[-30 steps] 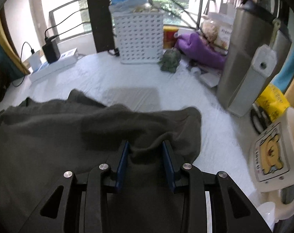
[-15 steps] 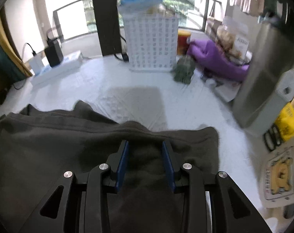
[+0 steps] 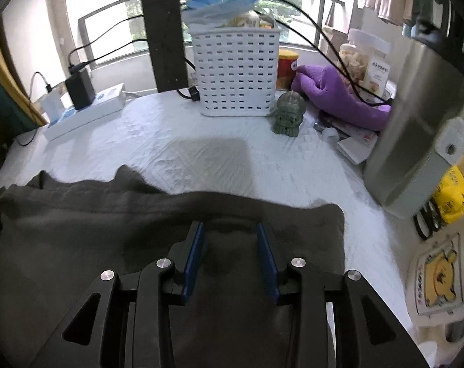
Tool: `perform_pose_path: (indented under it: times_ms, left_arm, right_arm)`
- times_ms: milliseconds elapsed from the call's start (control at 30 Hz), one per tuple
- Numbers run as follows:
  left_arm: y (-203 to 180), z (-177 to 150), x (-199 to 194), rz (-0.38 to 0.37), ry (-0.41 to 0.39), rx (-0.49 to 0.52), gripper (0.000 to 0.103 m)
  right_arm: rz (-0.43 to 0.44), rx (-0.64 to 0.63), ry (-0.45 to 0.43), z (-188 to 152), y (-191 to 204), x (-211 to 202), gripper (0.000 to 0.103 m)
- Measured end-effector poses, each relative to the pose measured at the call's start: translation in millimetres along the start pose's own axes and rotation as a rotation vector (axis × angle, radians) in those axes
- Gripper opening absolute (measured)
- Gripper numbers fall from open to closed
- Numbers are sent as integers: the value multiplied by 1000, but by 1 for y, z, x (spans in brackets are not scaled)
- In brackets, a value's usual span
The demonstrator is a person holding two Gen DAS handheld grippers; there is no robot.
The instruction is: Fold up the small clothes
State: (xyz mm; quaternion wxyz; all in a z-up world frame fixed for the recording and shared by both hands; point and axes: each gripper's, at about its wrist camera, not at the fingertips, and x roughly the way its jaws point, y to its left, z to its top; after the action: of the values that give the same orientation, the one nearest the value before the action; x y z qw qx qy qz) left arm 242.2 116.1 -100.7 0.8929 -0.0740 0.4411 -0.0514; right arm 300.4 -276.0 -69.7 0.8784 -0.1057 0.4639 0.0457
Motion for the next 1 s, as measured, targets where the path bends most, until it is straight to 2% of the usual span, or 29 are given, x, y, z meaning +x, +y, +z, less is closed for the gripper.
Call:
perform_pose_path:
  times_ms: [300,333,500,567,733,1000]
  left_arm:
    - [3,12,21,-15,37,21,39]
    - [5,13,21,-13,21,20,39]
    - [3,15,15,93,-8,55,39]
    - [-3,12,5,102,-31,85,39]
    - [-17,-2,-20,64,-55,109,39]
    - [-50,-45,-47,-11,-38,132,39]
  right_arm:
    - [16,3,6,-28,4,-10,39]
    - [18,4,7,-28,4,-11,39]
    - [-4,31,13,-31,-4,-21,39]
    - [-14,34,5,-35,-7,-30,39]
    - [-31,30,0,-54,-13,-55,39]
    - [-15,-22,34,-103,7,-81,39]
